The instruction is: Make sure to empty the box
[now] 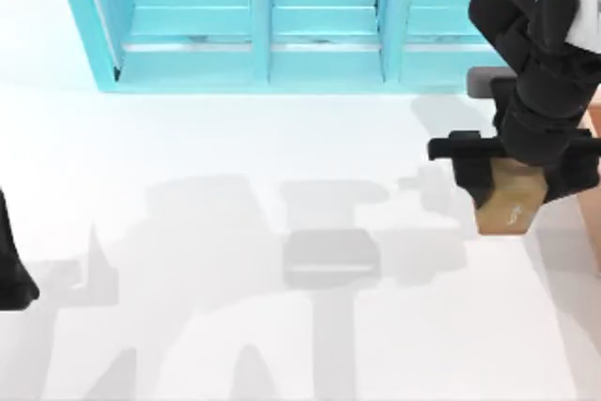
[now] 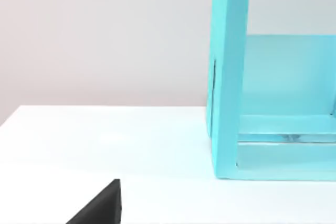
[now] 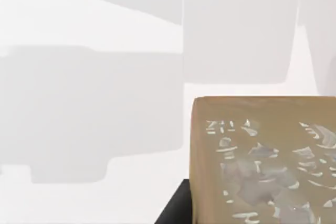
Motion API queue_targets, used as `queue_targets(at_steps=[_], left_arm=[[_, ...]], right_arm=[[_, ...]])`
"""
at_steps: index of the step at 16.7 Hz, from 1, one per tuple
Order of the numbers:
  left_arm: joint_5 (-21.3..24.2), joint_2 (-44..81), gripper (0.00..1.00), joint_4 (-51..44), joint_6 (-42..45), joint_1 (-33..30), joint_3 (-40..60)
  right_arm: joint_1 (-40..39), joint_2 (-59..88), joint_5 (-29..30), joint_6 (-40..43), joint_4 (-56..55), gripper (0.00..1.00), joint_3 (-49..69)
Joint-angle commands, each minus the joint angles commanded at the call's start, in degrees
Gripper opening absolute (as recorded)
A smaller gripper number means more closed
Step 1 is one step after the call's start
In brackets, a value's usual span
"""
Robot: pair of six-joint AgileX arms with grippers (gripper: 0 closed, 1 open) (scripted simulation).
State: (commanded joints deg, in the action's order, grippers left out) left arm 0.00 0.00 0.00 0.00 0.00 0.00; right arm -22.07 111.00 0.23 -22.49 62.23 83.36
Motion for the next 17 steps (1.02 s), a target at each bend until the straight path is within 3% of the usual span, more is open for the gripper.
queue_targets(at_steps=[7,17], left_arm=[[0.0,0.0,1.0,0.0,0.0,0.0,0.0],[0.0,0.0,1.0,0.0,0.0,0.0,0.0]], right_arm=[[0.2,0.6,-0.2,-1.0,-0.7,0.0,-0.3],[-0.2,3.9,-0.1,-1.1,-10.0,0.0,-6.1]])
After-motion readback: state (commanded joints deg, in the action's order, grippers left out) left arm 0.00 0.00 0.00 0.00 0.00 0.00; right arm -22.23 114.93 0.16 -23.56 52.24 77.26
